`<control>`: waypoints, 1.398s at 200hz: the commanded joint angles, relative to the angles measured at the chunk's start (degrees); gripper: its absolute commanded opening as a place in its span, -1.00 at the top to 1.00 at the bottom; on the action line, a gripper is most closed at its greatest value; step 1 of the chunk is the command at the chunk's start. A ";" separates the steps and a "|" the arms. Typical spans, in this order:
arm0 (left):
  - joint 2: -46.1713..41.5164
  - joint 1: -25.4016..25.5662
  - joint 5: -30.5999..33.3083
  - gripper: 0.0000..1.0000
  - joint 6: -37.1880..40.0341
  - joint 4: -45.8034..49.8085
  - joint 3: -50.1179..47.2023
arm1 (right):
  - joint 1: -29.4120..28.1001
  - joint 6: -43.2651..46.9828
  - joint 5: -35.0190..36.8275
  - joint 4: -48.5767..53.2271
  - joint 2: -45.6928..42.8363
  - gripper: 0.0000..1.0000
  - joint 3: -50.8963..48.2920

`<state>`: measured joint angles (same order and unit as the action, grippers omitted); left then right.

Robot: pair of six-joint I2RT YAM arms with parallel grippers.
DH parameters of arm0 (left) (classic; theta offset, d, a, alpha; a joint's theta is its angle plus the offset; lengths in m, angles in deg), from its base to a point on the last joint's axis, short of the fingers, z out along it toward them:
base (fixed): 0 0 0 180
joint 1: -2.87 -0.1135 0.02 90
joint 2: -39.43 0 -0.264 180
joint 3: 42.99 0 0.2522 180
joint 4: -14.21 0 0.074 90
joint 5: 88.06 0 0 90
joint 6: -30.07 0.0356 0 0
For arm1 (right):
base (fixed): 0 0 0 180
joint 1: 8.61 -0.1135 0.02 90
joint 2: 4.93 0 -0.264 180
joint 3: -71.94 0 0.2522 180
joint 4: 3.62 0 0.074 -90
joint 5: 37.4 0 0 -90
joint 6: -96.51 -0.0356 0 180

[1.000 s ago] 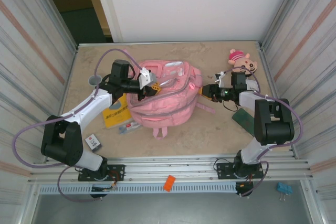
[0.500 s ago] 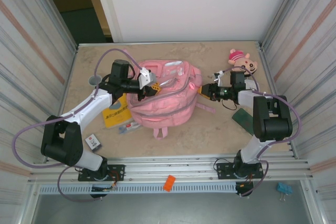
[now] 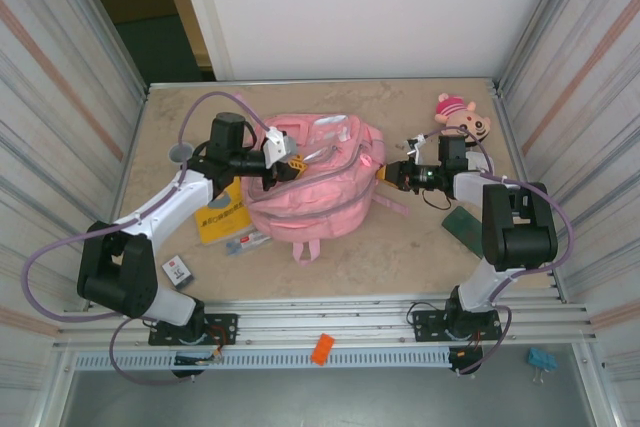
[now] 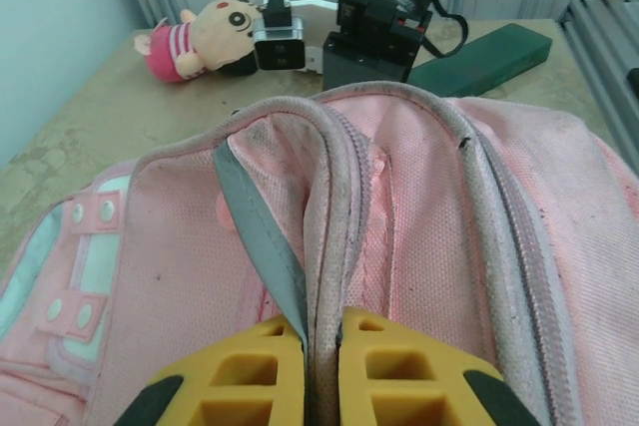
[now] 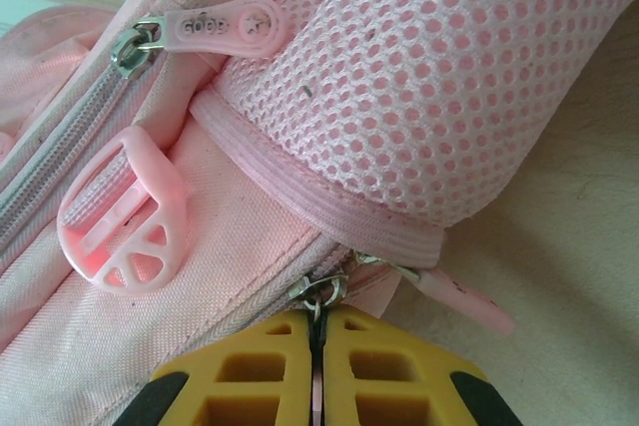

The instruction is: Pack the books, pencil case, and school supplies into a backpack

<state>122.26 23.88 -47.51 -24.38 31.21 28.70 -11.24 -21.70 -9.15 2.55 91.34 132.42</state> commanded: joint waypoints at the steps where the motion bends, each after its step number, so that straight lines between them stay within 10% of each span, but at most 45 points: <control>1: -3.55 0.35 7.93 1.00 -2.27 -7.11 -0.12 | -0.38 -0.94 -2.02 2.01 -3.73 0.90 -0.31; 108: 1.91 6.32 37.80 1.00 -8.45 -12.17 0.21 | -9.71 6.06 2.64 27.16 -17.25 0.99 5.03; 230: 10.10 13.69 33.40 1.00 -24.39 -24.80 4.01 | -28.70 -16.26 19.55 10.89 -19.77 0.95 2.16; 251: 10.36 14.04 30.42 1.00 -24.17 -25.37 4.37 | -29.22 -19.27 20.79 7.81 -20.20 0.73 0.54; 279: 8.81 13.58 25.37 1.00 -19.89 -24.85 3.37 | -25.96 -19.27 22.20 13.51 -22.08 -0.08 0.93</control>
<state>132.92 36.98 -15.47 -46.02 13.88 29.92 -38.98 -38.05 12.57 15.90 72.65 133.45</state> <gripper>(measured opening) 0.096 0.435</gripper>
